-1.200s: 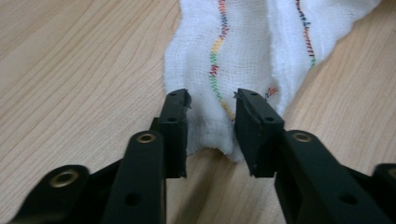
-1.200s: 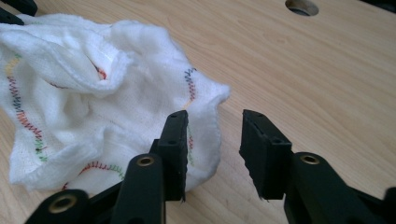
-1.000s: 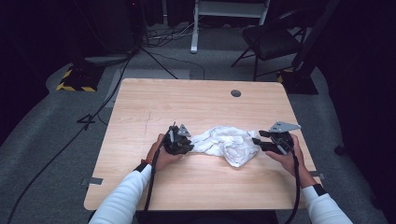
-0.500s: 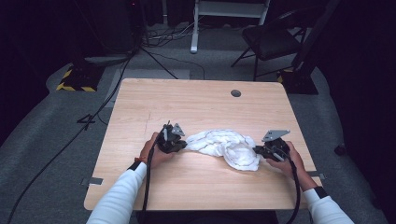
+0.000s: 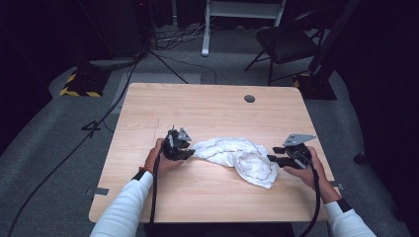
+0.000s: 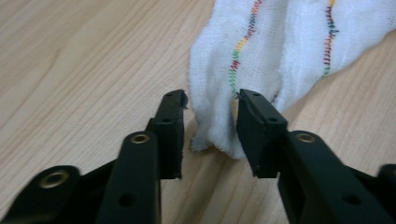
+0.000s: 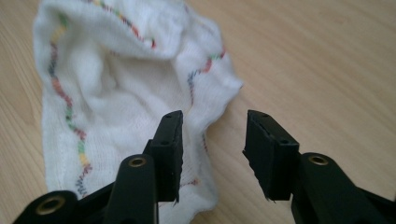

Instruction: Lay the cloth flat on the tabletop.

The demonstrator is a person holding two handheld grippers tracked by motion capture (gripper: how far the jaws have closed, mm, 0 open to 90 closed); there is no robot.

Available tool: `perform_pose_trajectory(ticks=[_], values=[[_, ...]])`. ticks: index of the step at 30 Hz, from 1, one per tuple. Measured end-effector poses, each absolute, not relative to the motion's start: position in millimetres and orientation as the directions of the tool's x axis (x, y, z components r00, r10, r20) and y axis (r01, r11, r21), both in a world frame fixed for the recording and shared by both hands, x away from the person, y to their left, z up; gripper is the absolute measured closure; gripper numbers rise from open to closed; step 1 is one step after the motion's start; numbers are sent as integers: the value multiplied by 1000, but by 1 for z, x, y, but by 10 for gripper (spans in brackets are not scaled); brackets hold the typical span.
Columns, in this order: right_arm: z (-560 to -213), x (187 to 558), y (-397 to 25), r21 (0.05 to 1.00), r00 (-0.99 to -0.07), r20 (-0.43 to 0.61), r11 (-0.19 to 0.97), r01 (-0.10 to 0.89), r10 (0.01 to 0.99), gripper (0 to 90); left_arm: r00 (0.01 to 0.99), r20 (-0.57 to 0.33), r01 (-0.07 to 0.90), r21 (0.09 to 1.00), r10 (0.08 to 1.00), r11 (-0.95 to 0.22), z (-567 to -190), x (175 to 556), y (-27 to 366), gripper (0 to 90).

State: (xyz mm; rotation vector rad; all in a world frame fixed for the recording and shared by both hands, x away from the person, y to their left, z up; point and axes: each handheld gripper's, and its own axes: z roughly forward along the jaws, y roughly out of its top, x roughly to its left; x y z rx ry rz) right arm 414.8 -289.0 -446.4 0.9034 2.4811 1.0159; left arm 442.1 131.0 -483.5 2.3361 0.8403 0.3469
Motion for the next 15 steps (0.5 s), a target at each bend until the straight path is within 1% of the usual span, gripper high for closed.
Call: perform_pose_trajectory(ticks=[5, 9, 11, 15], values=[[-434, 432, -284, 753, -723, -47, 500, 428, 689, 528, 746, 34, 495, 641, 665, -587, -483, 443, 131, 547], [-440, 456, -262, 733, -734, -57, 527, 430, 677, 518, 745, 33, 500, 633, 666, -591, -487, 446, 128, 537], [-444, 467, -253, 729, -733, -37, 520, 445, 679, 519, 746, 29, 498, 639, 666, -586, -488, 446, 126, 537], [-452, 483, -239, 712, -733, -29, 529, 462, 680, 516, 742, 30, 501, 638, 670, -584, -489, 447, 125, 507]])
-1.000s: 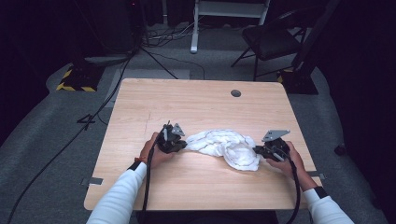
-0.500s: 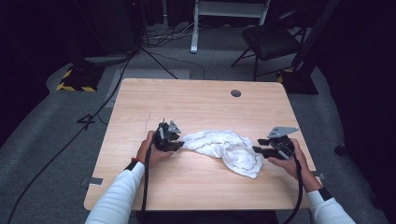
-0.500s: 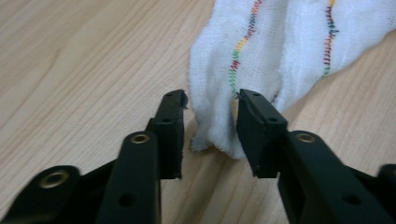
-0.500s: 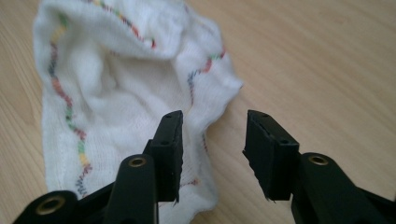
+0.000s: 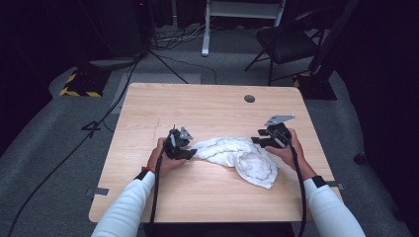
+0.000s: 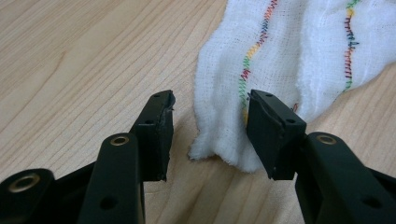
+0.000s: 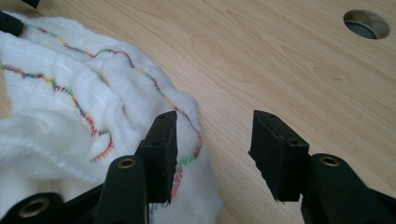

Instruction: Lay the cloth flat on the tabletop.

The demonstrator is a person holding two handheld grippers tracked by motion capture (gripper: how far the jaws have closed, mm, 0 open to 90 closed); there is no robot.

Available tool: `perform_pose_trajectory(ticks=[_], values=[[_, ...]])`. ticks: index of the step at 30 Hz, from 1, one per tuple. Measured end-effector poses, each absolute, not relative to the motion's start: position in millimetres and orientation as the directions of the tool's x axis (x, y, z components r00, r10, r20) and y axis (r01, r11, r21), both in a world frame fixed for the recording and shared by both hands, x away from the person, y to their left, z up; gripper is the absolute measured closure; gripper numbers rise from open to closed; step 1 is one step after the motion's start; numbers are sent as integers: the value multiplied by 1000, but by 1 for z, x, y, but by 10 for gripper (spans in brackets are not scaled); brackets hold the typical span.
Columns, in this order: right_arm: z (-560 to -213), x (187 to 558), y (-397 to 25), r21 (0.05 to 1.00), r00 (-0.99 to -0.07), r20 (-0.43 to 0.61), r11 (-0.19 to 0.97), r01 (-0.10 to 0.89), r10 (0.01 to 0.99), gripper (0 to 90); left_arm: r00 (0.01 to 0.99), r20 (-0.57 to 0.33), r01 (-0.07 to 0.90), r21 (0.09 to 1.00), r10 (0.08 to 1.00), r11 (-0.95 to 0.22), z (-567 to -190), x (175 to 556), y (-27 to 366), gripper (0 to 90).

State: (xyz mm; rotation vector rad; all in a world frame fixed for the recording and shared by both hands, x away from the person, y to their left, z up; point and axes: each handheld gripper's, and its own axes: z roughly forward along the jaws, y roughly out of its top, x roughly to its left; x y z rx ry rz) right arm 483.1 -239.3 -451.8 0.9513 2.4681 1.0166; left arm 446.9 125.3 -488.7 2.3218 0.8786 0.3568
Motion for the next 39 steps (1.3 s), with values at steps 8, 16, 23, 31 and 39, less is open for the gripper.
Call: perform_pose_trajectory(ticks=[8, 16, 23, 31, 39], values=[[-472, 493, -215, 656, -776, -30, 598, 460, 630, 491, 738, 22, 507, 641, 674, -576, -490, 448, 127, 465], [-485, 495, -212, 631, -775, -18, 609, 481, 632, 493, 731, -1, 521, 646, 682, -558, -491, 450, 129, 423], [-483, 494, -208, 623, -816, 2, 637, 453, 578, 777, 753, -62, 531, 645, 655, -550, -490, 454, 131, 598], [-456, 485, -220, 717, -784, -64, 575, 395, 618, 841, 782, 24, 453, 664, 622, -595, -477, 452, 126, 846], [-408, 469, -230, 811, -762, -129, 510, 286, 634, 844, 762, 80, 364, 768, 642, -528, -435, 448, 131, 851]])
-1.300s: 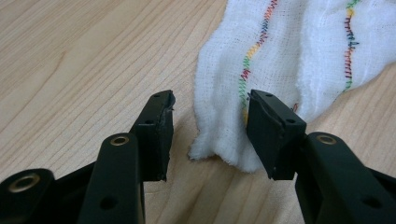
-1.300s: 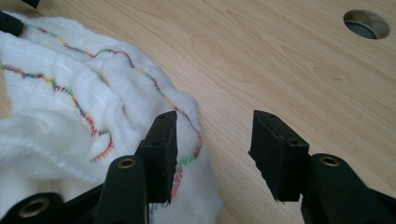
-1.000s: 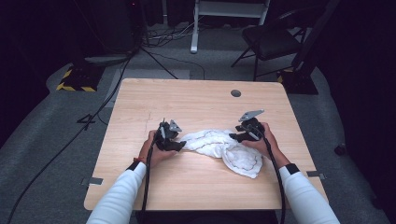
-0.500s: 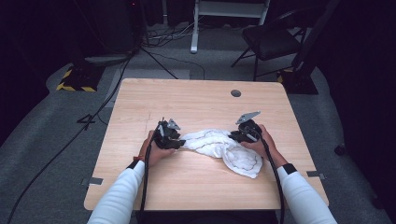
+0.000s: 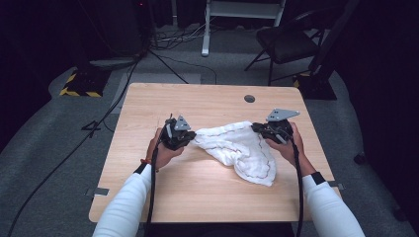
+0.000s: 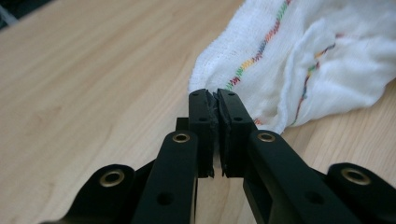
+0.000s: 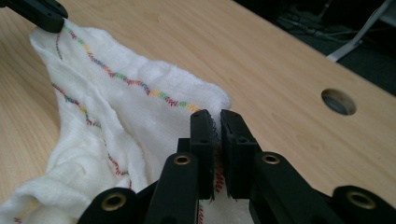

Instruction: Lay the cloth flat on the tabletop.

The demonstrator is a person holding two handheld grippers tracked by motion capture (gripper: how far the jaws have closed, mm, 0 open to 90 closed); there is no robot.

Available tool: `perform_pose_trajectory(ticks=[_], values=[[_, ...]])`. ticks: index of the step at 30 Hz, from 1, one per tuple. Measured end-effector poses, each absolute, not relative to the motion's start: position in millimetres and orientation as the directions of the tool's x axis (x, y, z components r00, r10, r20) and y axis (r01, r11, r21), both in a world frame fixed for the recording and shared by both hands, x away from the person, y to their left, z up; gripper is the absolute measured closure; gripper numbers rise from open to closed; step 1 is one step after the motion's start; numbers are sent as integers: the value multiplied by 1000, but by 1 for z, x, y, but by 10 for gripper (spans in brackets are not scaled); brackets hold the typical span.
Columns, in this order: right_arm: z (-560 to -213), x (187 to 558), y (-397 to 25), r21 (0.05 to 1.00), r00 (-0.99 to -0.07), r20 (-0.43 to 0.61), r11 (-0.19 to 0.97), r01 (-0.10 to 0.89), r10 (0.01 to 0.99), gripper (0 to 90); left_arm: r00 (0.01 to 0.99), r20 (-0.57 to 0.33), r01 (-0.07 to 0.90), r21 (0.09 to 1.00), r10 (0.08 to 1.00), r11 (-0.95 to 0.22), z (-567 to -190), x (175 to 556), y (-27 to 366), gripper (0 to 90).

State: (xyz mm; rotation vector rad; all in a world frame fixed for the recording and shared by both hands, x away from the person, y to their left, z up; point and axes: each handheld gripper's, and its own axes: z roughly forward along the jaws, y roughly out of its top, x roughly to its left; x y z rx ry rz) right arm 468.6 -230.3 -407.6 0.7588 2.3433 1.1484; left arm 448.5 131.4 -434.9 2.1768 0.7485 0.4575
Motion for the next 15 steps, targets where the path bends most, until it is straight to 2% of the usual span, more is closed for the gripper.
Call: perform_pose_trajectory(ticks=[7, 15], values=[[-378, 455, -237, 852, -739, -176, 476, 216, 650, 846, 755, 128, 279, 825, 643, -492, -402, 441, 133, 854], [-351, 446, -243, 874, -729, -196, 454, 173, 656, 847, 756, 157, 232, 843, 635, -484, -377, 435, 130, 855]])
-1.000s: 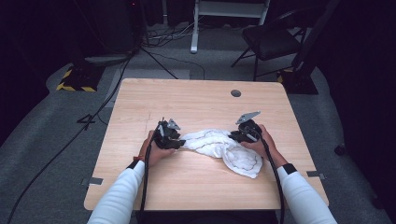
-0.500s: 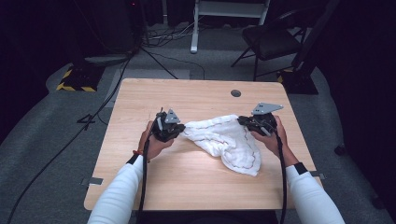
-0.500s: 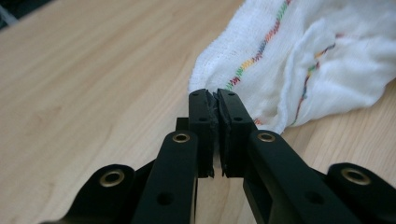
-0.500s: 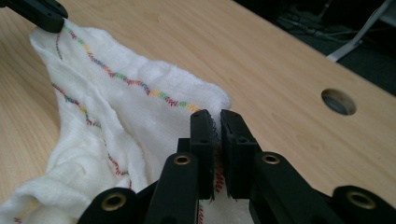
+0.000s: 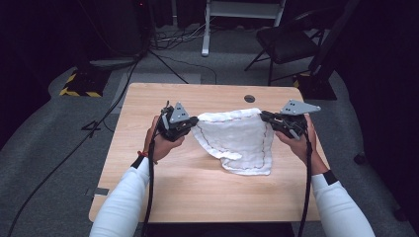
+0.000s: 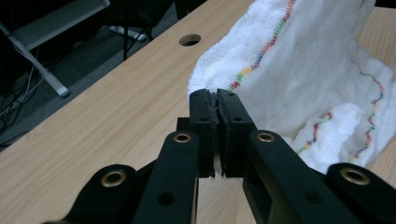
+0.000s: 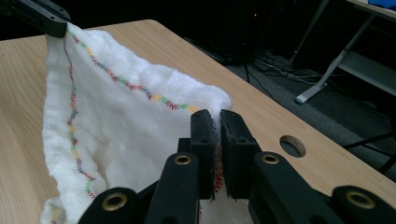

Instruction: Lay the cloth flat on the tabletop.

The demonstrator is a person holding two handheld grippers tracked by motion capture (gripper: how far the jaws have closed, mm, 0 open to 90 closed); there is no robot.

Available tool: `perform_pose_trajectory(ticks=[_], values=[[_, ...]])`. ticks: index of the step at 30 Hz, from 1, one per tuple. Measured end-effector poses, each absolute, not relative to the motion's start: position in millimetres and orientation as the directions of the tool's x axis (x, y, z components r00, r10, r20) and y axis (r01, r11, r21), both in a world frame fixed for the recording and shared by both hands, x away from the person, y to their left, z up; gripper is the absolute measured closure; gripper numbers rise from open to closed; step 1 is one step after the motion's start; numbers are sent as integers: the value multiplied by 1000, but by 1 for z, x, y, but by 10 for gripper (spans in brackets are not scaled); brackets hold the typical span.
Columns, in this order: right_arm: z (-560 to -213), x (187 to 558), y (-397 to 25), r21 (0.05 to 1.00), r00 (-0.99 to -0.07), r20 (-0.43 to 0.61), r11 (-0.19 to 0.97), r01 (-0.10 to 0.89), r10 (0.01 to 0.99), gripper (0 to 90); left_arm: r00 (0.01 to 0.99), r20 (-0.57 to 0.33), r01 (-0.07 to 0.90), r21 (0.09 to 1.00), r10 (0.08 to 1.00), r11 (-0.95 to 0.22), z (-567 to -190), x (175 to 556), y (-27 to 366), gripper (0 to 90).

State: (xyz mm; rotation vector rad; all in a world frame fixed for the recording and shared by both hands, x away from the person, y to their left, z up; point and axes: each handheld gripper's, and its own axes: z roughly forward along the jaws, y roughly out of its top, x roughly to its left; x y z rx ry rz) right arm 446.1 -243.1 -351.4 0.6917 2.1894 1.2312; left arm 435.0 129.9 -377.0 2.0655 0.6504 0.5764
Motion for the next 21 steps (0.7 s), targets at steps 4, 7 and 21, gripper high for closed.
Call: perform_pose_trajectory(ticks=[4, 7, 21], values=[[-350, 443, -246, 882, -730, -193, 441, 163, 656, 848, 764, 157, 223, 846, 626, -484, -371, 430, 130, 855], [-350, 441, -248, 884, -725, -196, 439, 160, 660, 848, 759, 172, 202, 855, 628, -478, -365, 425, 131, 855], [-331, 429, -252, 908, -717, -215, 406, 103, 663, 849, 764, 196, 171, 858, 615, -485, -349, 424, 132, 853]])
